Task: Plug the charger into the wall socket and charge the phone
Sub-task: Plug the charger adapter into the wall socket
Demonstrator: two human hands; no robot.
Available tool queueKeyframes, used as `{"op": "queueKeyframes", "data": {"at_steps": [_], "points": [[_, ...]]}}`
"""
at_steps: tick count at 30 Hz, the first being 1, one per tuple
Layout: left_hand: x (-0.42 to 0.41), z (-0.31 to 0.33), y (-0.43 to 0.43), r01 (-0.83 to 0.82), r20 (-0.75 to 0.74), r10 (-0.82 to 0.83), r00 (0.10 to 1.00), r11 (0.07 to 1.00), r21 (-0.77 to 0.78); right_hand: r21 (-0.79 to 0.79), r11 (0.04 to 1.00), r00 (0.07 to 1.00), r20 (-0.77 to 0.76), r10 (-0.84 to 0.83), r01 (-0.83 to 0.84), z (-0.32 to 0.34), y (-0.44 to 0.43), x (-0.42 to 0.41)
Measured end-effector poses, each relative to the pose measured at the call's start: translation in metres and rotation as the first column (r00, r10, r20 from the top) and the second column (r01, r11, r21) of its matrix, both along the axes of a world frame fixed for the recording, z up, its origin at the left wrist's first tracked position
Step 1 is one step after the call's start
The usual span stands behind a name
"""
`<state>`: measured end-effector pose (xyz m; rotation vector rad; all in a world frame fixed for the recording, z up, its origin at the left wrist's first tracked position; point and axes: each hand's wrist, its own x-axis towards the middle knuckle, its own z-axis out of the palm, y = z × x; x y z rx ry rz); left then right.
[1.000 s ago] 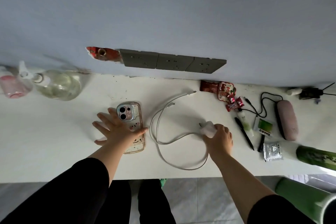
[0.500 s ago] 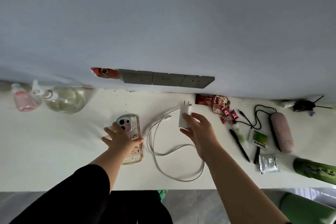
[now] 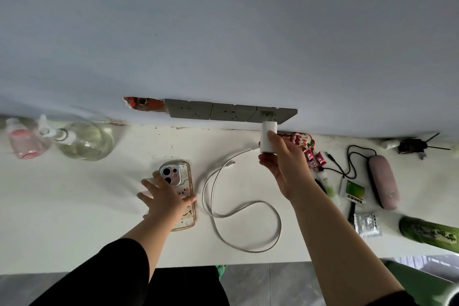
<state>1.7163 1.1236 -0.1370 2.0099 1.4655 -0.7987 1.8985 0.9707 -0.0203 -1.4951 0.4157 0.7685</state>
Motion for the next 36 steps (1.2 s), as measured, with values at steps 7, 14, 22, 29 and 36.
{"op": "queueKeyframes", "data": {"at_steps": [7, 14, 22, 29, 36], "points": [[-0.0042, -0.0069, -0.0001, -0.001, 0.018, 0.001, 1.0, 1.0, -0.014, 0.067, 0.997, 0.999, -0.018, -0.038, 0.039, -0.0002, -0.0047, 0.0039], [-0.0026, -0.0038, -0.0008, -0.013, 0.019, 0.013, 1.0, 1.0, -0.006, 0.126, 0.991, 0.998, -0.057, -0.034, 0.041, 0.0013, -0.0036, 0.0039], [-0.0082, -0.0025, 0.0033, 0.0, 0.045, -0.001, 0.999, 1.0, 0.025, 0.228, 0.97, 0.992, -0.104, -0.069, 0.091, -0.0007, -0.0012, -0.0024], [-0.0103, -0.0032, 0.0031, 0.018, 0.043, -0.02, 0.999, 0.999, 0.046, 0.214, 0.974, 0.994, -0.094, -0.054, 0.073, -0.0025, -0.004, -0.0002], [-0.0099, -0.0008, 0.0036, 0.036, 0.027, -0.037, 0.999, 0.998, 0.053, 0.197, 0.978, 0.995, -0.089, -0.053, 0.07, 0.0002, -0.0019, 0.003]]}}
